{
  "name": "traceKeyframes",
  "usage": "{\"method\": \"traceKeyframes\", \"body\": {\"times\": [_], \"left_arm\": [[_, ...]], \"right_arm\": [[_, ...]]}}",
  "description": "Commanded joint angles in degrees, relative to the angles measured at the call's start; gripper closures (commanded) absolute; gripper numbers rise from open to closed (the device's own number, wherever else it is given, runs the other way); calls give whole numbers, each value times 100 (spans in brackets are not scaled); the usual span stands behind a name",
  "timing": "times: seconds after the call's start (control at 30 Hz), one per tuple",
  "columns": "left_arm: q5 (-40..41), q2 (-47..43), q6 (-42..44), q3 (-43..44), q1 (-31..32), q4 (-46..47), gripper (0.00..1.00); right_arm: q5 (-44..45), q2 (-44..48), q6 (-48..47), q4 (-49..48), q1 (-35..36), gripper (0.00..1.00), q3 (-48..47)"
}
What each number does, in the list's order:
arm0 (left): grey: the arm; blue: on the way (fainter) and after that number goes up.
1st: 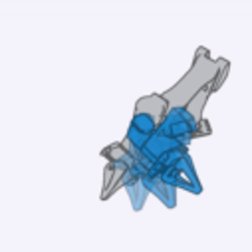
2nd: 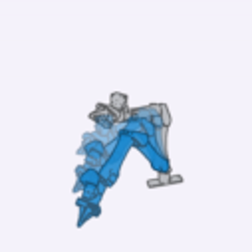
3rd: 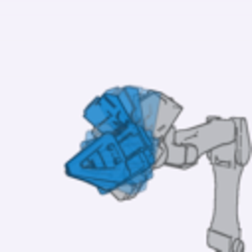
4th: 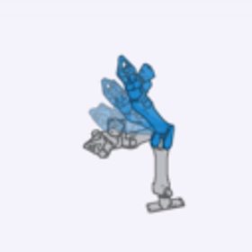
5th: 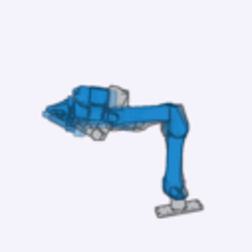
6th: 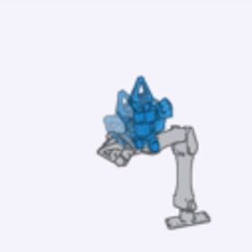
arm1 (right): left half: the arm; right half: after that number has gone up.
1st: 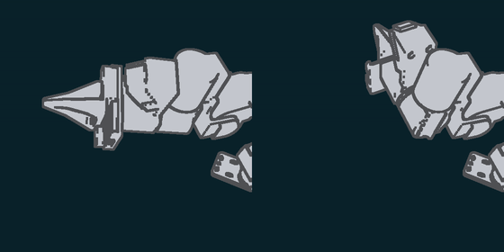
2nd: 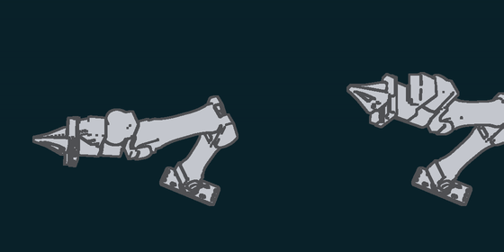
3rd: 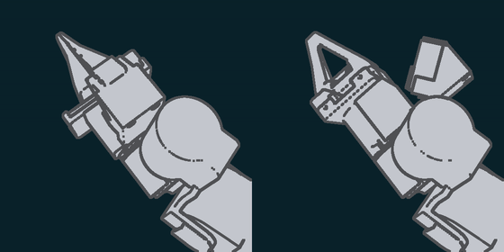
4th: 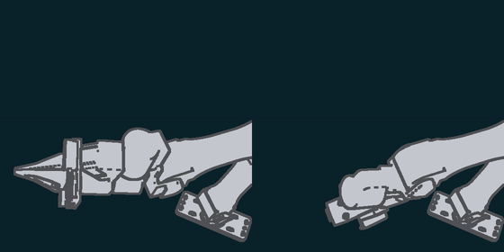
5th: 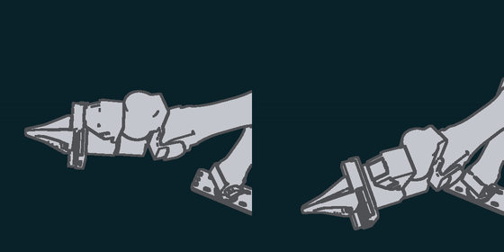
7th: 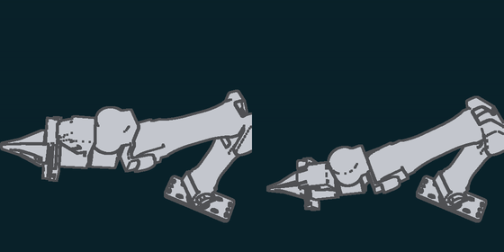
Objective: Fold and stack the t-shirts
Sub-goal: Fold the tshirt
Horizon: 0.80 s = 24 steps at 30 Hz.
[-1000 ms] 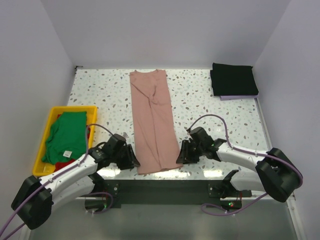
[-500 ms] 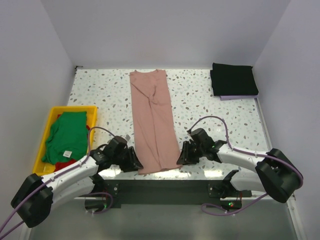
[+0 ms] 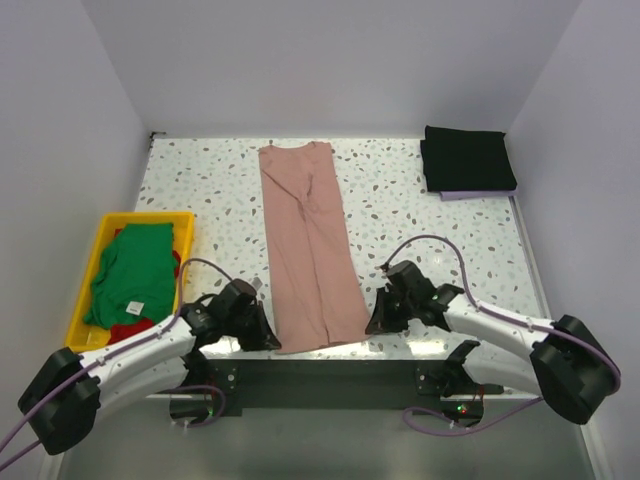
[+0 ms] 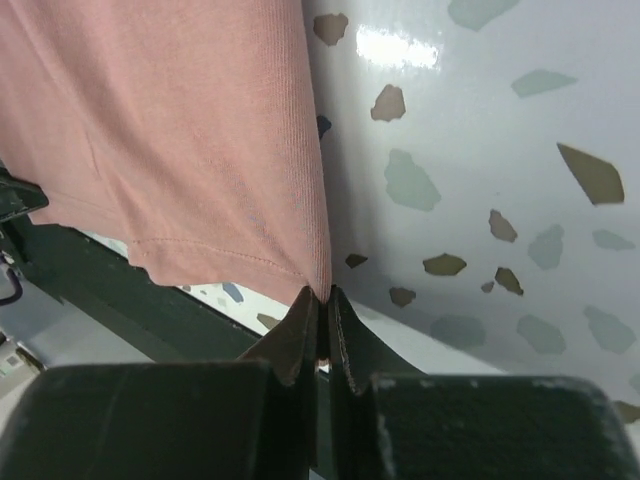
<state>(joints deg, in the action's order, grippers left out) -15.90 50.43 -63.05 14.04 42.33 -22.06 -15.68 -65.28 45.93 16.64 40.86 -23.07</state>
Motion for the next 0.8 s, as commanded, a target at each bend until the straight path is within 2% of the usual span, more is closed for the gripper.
{"method": "traceKeyframes", "body": {"times": [0.0, 0.1, 0.2, 0.3, 0.53, 0.67, 0.77], "left_arm": [[131, -200, -76, 204, 144, -587, 100], [157, -358, -164, 274, 302, -755, 100], [245, -517, -357, 379, 626, -895, 100], [438, -622, -559, 607, 969, -1071, 100], [957, -509, -402, 1170, 1023, -1186, 100], [1256, 8, 123, 1706, 804, -1116, 100], [1213, 352, 572, 2049, 295, -906, 100]], "right_arm": [[259, 436, -216, 699, 45, 100, -49], [442, 822, 37, 840, 325, 100, 13], [873, 999, 538, 919, 1297, 100, -4], [1119, 1087, 942, 954, 1800, 100, 13], [1953, 1228, 646, 1675, 1926, 100, -759], [2341, 623, 84, 1983, 1917, 100, -1611], [2482, 25, -215, 1949, 1864, 100, -2183]]}}
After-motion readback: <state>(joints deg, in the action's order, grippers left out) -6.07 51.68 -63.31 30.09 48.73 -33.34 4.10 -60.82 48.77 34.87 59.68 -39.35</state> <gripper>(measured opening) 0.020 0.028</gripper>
